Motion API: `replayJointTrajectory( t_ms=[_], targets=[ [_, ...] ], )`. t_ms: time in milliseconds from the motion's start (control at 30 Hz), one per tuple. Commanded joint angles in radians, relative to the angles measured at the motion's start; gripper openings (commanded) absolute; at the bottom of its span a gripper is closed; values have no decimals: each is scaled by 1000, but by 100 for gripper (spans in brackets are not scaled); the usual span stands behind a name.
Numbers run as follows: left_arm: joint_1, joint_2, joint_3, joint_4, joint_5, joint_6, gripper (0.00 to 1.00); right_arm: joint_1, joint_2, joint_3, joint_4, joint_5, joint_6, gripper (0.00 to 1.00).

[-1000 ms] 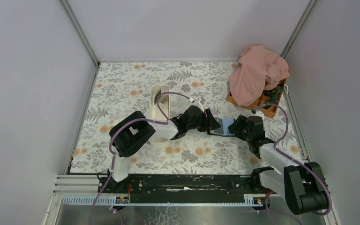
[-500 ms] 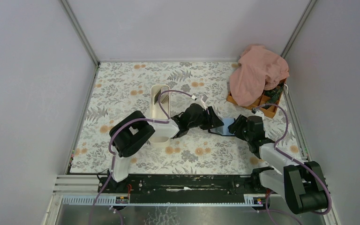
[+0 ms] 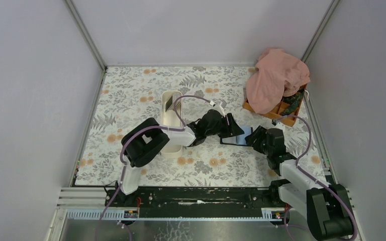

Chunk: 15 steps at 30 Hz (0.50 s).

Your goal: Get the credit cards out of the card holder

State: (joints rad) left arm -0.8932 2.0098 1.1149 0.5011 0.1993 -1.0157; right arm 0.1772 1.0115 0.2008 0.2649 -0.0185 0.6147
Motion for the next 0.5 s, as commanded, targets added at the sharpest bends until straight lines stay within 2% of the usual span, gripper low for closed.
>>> replayJointTrajectory(
  t_ms=[0, 300, 467],
  targets=[
    [-10, 31, 49, -6, 19, 5, 55, -3, -83, -22, -6, 25, 28, 65],
    [-22, 76, 120, -37, 31, 12, 55, -4, -392, -79, -85, 147, 28, 64],
    [-23, 63, 109, -46, 19, 28, 55, -4, -514, -105, -119, 204, 29, 63]
  ],
)
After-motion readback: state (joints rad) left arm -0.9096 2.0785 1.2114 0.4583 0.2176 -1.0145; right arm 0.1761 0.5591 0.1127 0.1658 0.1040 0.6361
